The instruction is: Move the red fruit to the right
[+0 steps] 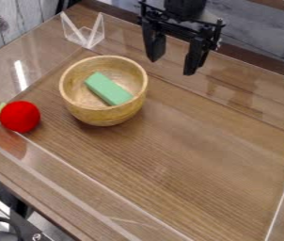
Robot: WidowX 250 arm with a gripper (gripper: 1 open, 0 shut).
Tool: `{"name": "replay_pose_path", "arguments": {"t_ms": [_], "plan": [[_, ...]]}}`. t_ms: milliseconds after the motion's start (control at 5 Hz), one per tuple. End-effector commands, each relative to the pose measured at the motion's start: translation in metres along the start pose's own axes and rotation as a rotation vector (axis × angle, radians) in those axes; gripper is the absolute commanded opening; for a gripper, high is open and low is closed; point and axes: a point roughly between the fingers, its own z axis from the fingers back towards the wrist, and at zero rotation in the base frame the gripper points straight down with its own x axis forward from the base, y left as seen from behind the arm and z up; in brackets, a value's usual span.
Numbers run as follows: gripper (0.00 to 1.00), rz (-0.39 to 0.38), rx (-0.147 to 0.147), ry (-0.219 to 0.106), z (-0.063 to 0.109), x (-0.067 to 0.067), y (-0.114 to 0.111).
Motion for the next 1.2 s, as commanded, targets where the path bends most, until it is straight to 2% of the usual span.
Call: {"name": "replay_pose_path", "arguments": {"t_ms": [0, 200, 600, 800, 1000], "plan": [[1.00, -0.043, -0.001, 0.009, -0.001, -0.016, 0.010], [1.00, 0.015, -0.009, -0.010, 0.001, -0.039, 0.041], [1.00, 0.037, 0.003, -0.055, -0.007, -0.086, 0.126], [1.00, 0.057, 0.007, -0.070, -0.019, -0.110, 0.150], [1.00, 0.062, -0.001, -0.078, -0.037, -0.118, 0.158]]}}
